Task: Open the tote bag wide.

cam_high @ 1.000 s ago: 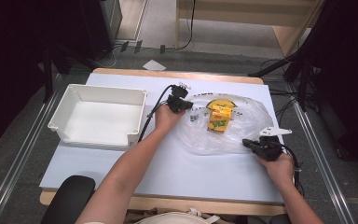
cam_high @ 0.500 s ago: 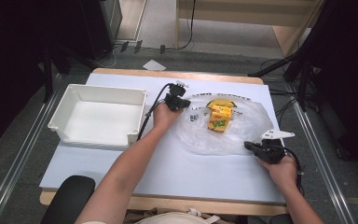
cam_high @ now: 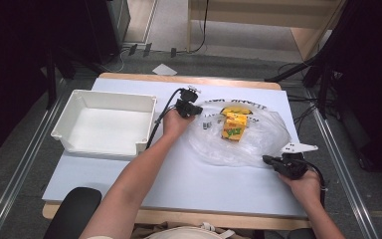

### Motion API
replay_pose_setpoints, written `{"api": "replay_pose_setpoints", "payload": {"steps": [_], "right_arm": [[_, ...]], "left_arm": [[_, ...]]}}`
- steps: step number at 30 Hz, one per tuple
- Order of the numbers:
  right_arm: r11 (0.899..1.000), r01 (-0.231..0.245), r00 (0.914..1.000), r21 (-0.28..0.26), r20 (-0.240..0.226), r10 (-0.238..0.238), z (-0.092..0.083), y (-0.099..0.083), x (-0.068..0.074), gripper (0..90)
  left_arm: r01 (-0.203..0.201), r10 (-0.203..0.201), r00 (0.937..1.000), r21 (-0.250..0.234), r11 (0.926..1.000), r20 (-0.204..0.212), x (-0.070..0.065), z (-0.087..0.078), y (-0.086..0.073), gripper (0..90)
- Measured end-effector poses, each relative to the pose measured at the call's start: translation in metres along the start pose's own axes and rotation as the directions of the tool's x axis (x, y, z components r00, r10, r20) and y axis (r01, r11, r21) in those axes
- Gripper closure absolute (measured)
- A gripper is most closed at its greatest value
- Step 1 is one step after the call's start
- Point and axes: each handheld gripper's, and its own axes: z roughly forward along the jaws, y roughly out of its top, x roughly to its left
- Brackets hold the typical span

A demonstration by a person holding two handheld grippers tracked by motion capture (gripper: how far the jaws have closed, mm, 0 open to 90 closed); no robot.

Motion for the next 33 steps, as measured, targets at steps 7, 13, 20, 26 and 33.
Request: {"api": "replay_pose_setpoints", "payload": {"steps": [7, 13, 20, 26, 33], "right_arm": [[1.000, -0.027, 0.9994, 0.004, 0.021, 0.027, 0.001, 0.011, -0.002, 90.0], [0.999, -0.049, 0.9980, -0.014, 0.038, 0.050, 0.000, 0.023, -0.003, 89.8], [0.998, -0.058, 0.9969, -0.031, 0.052, 0.060, -0.004, 0.034, -0.002, 89.9], [0.997, -0.071, 0.9959, -0.041, 0.053, 0.073, -0.007, 0.039, -0.002, 89.8], [0.993, -0.105, 0.9918, -0.055, 0.067, 0.109, -0.007, 0.051, -0.002, 89.8]], "left_arm": [[-0.011, 0.011, 0.9996, -0.005, 0.9999, 0.026, -0.007, -0.006, 0.004, 90.0], [-0.033, 0.035, 0.9972, -0.026, 0.9991, 0.067, -0.010, -0.019, 0.008, 90.0], [-0.063, 0.067, 0.9930, -0.042, 0.9971, 0.098, -0.014, -0.032, 0.012, 89.3], [-0.079, 0.085, 0.9867, -0.053, 0.9955, 0.138, -0.019, -0.042, 0.014, 88.3], [-0.095, 0.108, 0.9813, -0.088, 0.9916, 0.160, -0.025, -0.057, 0.018, 87.5]]}}
